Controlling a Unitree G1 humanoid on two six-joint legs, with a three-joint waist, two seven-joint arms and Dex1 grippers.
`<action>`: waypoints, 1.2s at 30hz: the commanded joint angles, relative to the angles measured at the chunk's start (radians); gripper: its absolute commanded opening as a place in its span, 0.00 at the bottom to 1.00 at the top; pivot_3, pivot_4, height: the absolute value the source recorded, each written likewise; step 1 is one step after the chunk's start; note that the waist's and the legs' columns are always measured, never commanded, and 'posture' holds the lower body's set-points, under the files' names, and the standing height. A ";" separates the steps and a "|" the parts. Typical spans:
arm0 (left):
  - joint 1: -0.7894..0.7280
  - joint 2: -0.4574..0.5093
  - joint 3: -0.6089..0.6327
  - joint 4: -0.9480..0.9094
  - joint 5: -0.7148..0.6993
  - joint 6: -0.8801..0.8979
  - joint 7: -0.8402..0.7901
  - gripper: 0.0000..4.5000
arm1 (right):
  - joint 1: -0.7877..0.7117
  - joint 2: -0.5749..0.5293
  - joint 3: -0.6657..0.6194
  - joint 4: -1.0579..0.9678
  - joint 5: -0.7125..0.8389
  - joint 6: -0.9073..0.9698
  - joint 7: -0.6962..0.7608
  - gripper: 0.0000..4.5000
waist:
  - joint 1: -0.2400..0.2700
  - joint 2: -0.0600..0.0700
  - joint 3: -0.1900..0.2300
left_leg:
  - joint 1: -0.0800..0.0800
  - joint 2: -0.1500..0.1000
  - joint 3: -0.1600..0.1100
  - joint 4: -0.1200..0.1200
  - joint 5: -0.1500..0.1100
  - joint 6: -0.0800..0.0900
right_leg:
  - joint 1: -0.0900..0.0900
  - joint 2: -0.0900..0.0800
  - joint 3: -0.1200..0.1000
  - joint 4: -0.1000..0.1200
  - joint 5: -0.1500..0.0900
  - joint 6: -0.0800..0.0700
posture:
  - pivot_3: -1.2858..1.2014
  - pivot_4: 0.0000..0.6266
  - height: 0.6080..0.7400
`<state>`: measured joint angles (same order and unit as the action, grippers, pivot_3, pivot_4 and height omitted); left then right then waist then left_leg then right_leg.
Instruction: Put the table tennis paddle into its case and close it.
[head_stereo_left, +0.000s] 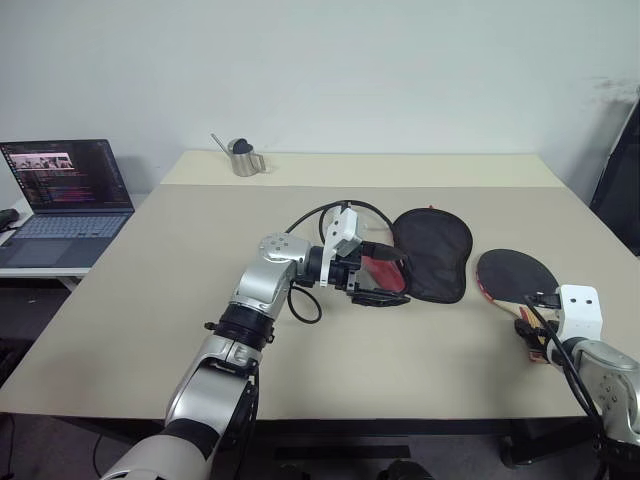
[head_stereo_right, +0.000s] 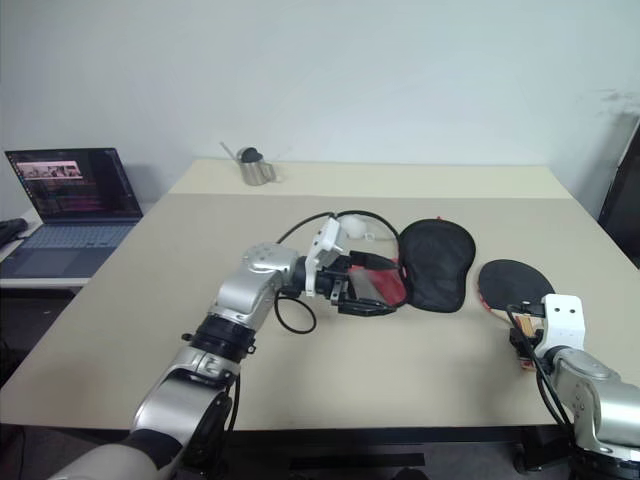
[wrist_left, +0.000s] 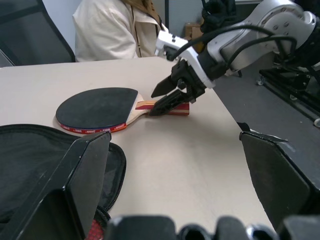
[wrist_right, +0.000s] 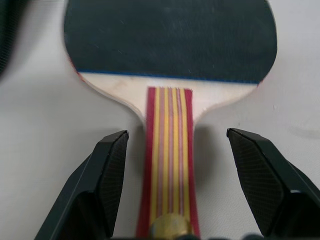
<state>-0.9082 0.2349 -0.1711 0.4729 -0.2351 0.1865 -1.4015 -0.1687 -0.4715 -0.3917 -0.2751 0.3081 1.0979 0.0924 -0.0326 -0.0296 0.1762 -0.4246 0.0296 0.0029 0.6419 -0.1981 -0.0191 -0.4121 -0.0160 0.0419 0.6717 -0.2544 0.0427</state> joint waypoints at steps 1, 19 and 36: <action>-0.019 -0.001 0.001 -0.030 -0.016 -0.011 0.008 1.00 | -0.021 -0.004 0.001 0.022 -0.017 -0.049 0.007 0.76 | 0.000 0.000 0.000 | 0.000 0.000 0.000 0.000 0.000 0.000 | 0.000 0.000 0.000 0.000 0.000 0.000 | 0.52 0.24 1.00; -0.020 0.013 0.000 -0.028 -0.010 -0.020 0.014 1.00 | -0.074 0.016 0.049 0.127 -0.032 -0.052 0.033 0.36 | -0.004 -0.002 0.001 | 0.002 0.000 0.000 0.001 0.000 0.000 | 0.002 0.000 0.001 0.000 0.000 -0.001 | 0.52 0.24 1.00; -0.025 0.100 0.070 0.010 -0.032 -0.019 0.052 1.00 | -0.139 -0.028 -0.091 -0.041 -0.014 0.013 -0.042 0.25 | 0.003 0.001 0.002 | -0.008 -0.002 0.000 -0.001 0.000 0.000 | -0.002 -0.002 0.002 -0.012 0.004 0.007 | 0.52 0.24 1.00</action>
<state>-0.9159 0.3261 -0.1282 0.5003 -0.2384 0.1687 -1.3585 -0.2685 -0.4860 -0.4575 -0.2174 0.2788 1.0954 0.0575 -0.0295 -0.0283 0.1785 -0.4329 0.0276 0.0030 0.6397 -0.1981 -0.0191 -0.4146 -0.0173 0.0438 0.6595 -0.2501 0.0494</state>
